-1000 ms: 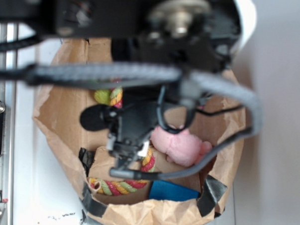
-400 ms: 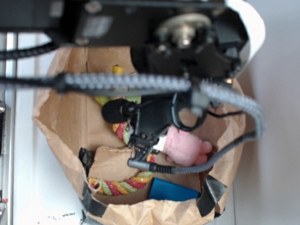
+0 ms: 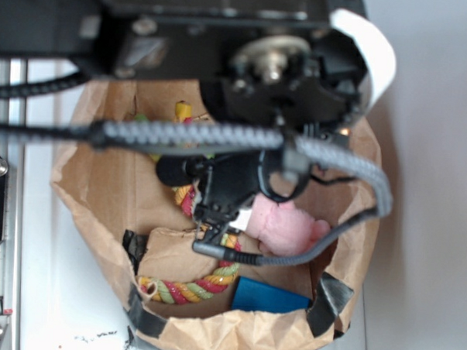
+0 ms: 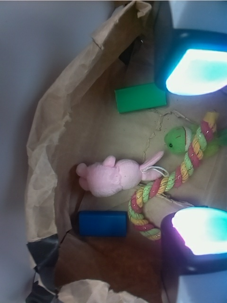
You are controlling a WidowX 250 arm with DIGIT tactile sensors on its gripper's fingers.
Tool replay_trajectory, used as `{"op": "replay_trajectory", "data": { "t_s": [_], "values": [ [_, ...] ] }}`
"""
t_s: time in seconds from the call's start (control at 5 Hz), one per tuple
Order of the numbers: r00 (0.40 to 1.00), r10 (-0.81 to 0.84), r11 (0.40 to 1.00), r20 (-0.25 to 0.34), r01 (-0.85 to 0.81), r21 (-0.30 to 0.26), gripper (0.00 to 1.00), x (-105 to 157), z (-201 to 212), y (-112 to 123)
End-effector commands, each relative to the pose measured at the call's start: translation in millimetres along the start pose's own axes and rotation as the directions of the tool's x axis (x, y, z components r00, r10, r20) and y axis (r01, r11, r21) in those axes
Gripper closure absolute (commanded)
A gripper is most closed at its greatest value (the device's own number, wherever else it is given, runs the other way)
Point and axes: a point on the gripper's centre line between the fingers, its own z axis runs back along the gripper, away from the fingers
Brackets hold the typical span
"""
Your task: Grab the green block.
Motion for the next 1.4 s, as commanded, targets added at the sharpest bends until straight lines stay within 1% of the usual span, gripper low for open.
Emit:
{"op": "replay_trajectory", "data": {
  "t_s": [0.0,0.2,0.4,0.6,0.8,1.2],
  "values": [
    [1.0,-0.017,0.997,0.01,0.016,0.081,0.0,-15,3,4],
    [1.0,-0.028,0.993,0.012,0.026,0.111,0.0,-8,-8,10],
    [0.999,-0.045,0.989,-0.006,0.046,0.143,0.0,-6,-17,12],
    [0.999,-0.038,0.987,-0.014,0.04,0.159,0.0,-10,-17,10],
    [1.0,-0.018,0.982,0.012,0.015,0.186,0.0,-12,-14,9],
    [1.0,-0.018,0.982,0.012,0.015,0.186,0.0,-12,-14,9]
  ]
}}
